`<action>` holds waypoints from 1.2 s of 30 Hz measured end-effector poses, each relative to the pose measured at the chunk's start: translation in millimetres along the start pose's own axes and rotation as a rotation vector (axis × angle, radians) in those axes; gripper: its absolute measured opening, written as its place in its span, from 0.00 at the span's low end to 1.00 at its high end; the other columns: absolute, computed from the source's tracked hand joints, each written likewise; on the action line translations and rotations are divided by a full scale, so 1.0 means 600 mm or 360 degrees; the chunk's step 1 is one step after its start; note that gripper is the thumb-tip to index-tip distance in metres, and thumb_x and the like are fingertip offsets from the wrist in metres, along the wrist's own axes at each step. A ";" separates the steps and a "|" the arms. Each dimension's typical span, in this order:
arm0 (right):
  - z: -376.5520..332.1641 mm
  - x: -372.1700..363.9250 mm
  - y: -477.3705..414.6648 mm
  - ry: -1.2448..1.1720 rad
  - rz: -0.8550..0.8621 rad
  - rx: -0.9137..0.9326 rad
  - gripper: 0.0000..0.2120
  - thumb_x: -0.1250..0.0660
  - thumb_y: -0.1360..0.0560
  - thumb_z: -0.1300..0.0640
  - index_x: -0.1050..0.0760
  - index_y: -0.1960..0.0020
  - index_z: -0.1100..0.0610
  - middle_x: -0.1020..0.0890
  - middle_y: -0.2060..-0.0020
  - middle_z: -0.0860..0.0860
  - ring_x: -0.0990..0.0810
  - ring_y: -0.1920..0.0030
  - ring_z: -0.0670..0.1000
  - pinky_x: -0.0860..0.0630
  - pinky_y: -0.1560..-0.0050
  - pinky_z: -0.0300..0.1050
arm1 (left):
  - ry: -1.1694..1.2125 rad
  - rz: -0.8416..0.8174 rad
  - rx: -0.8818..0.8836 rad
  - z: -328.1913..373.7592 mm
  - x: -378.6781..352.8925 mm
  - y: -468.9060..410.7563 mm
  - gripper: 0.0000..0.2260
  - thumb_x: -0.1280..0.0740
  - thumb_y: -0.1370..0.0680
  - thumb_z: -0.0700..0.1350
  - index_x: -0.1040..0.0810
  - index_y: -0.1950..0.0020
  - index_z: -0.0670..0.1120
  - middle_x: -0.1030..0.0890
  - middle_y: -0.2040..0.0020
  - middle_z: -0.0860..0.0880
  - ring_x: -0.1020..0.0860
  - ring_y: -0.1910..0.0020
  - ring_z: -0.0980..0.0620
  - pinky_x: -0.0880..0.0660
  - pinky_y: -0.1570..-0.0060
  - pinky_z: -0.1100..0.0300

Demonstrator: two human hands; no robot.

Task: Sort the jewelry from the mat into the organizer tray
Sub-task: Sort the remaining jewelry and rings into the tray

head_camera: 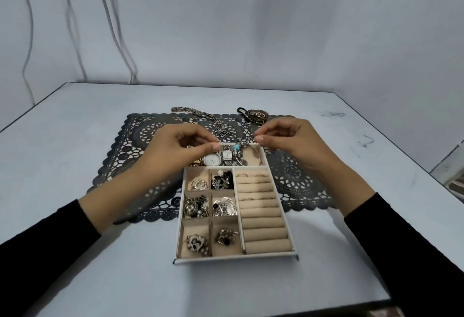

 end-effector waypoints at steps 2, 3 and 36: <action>-0.003 0.003 0.019 -0.0002 0.0014 0.0000 0.07 0.26 0.32 0.64 0.18 0.53 0.61 0.15 0.59 0.56 0.19 0.60 0.49 0.23 0.61 0.37 | 0.0107 -0.0008 -0.0004 0.008 -0.011 0.015 0.07 0.24 0.30 0.43 0.15 0.53 0.44 0.15 0.58 0.45 0.17 0.57 0.49 0.19 0.57 0.59; -0.004 0.005 0.031 0.0000 0.0022 -0.0004 0.07 0.26 0.32 0.63 0.18 0.53 0.61 0.15 0.59 0.58 0.19 0.60 0.50 0.24 0.61 0.39 | 0.0111 -0.0020 -0.0020 0.012 -0.017 0.021 0.07 0.24 0.30 0.43 0.15 0.53 0.45 0.15 0.58 0.45 0.17 0.57 0.48 0.19 0.58 0.56; -0.034 -0.043 0.151 0.1066 -0.0399 0.0351 0.04 0.26 0.29 0.61 0.16 0.57 0.52 0.17 0.63 0.44 0.20 0.62 0.45 0.27 0.61 0.34 | 0.0254 0.0085 -0.0162 0.047 -0.048 0.062 0.07 0.25 0.30 0.43 0.16 0.53 0.45 0.14 0.58 0.47 0.18 0.59 0.54 0.21 0.57 0.65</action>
Point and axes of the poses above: each hand's wrist, its own y-axis away from the middle knuckle, its own x-axis out of the back of the hand, z = x × y, the point moved 8 cm from there along -y, towards the middle knuckle
